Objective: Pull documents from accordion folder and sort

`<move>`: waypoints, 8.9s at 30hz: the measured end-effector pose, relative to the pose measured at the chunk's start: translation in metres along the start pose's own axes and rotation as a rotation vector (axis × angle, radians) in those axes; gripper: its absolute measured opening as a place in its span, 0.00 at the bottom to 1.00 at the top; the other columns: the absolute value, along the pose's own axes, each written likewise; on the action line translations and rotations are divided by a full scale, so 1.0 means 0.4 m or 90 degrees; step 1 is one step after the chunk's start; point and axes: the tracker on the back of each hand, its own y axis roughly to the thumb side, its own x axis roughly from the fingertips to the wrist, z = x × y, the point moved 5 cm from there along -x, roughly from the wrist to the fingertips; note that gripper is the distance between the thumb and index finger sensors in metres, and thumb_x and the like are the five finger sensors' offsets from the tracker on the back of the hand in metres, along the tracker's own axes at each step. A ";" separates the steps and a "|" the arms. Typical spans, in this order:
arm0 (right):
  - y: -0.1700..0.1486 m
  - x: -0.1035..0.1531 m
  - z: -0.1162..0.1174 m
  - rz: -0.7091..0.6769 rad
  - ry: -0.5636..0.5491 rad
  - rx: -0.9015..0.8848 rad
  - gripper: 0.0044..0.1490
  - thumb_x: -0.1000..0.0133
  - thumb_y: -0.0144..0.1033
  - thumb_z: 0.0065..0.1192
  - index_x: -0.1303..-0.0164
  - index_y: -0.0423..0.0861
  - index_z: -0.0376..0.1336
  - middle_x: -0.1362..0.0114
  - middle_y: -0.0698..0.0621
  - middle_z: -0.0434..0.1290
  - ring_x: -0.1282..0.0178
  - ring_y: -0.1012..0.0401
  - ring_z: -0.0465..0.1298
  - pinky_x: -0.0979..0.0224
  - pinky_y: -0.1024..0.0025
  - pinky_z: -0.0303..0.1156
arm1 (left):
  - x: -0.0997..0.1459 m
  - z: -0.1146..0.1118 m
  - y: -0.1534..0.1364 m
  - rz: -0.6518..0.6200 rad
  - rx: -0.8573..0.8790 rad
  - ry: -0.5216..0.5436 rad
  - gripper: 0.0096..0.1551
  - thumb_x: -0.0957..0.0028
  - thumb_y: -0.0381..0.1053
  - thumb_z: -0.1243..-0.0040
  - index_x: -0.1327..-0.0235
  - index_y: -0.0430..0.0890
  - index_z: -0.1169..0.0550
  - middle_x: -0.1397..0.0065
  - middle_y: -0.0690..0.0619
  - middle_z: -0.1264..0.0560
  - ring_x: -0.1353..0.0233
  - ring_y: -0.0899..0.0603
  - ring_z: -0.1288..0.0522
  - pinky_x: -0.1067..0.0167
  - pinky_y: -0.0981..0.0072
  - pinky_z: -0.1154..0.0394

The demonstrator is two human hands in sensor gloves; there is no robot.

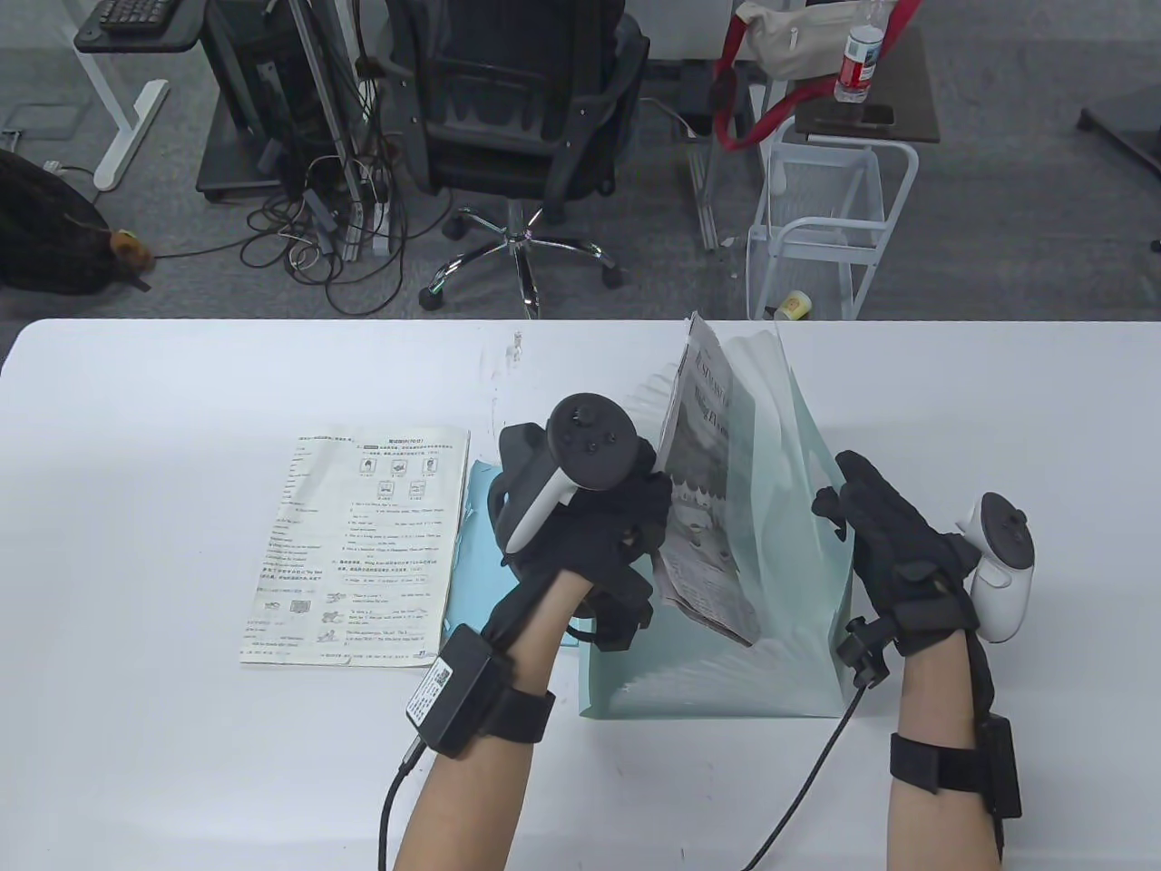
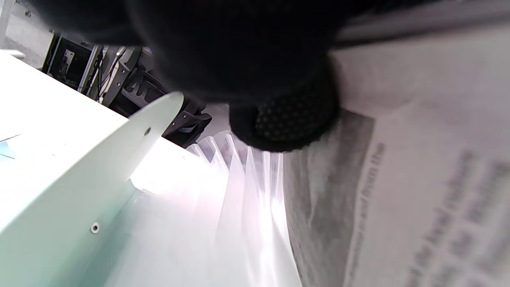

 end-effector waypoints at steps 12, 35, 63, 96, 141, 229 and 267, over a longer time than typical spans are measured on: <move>0.000 0.002 -0.008 -0.001 -0.001 -0.010 0.55 0.46 0.61 0.60 0.20 0.44 0.42 0.28 0.41 0.56 0.20 0.38 0.49 0.28 0.29 0.44 | 0.102 0.194 -0.140 -0.026 0.222 0.065 0.23 0.44 0.49 0.40 0.38 0.42 0.26 0.52 0.51 0.13 0.72 0.55 0.14 0.66 0.64 0.16; -0.006 -0.004 -0.003 0.001 0.004 0.008 0.56 0.46 0.62 0.59 0.20 0.44 0.39 0.29 0.41 0.56 0.20 0.39 0.49 0.28 0.29 0.44 | 0.224 0.072 -0.699 0.277 0.594 0.220 0.26 0.43 0.44 0.43 0.36 0.37 0.33 0.45 0.41 0.17 0.69 0.57 0.05 0.65 0.69 0.08; -0.009 -0.008 0.005 0.003 0.008 0.018 0.56 0.46 0.62 0.59 0.20 0.44 0.40 0.29 0.41 0.56 0.20 0.39 0.49 0.28 0.29 0.44 | 0.225 -0.160 -0.761 0.468 0.348 0.022 0.30 0.41 0.61 0.47 0.53 0.35 0.17 0.62 0.40 0.10 0.75 0.52 0.05 0.76 0.64 0.09; -0.058 -0.097 0.291 0.127 -0.040 0.467 0.53 0.46 0.60 0.60 0.21 0.44 0.44 0.29 0.40 0.57 0.20 0.37 0.50 0.30 0.27 0.46 | 0.155 -0.199 -0.519 0.032 0.038 0.078 0.42 0.44 0.66 0.47 0.21 0.49 0.42 0.16 0.41 0.47 0.17 0.32 0.48 0.25 0.35 0.52; -0.042 0.024 0.049 0.254 -0.294 0.916 0.62 0.63 0.61 0.78 0.23 0.50 0.51 0.22 0.43 0.52 0.46 0.49 0.75 0.63 0.64 0.75 | 0.177 -0.471 -0.280 -0.149 -0.201 -0.228 0.38 0.45 0.64 0.45 0.22 0.62 0.42 0.13 0.54 0.53 0.14 0.41 0.53 0.20 0.49 0.49; -0.088 0.110 0.332 -0.102 -0.194 1.036 0.53 0.59 0.69 0.59 0.24 0.55 0.54 0.20 0.50 0.55 0.21 0.38 0.58 0.28 0.33 0.58 | 0.236 -0.252 -0.377 -0.105 -0.299 -0.028 0.45 0.49 0.70 0.48 0.19 0.59 0.44 0.12 0.51 0.54 0.13 0.38 0.57 0.22 0.38 0.59; -0.127 0.108 0.333 -0.010 -0.135 1.060 0.55 0.57 0.70 0.55 0.22 0.55 0.45 0.18 0.48 0.43 0.16 0.43 0.46 0.24 0.32 0.45 | 0.215 -0.271 -0.461 -0.048 -0.219 -0.073 0.50 0.49 0.73 0.51 0.20 0.61 0.57 0.15 0.50 0.65 0.16 0.38 0.66 0.24 0.38 0.64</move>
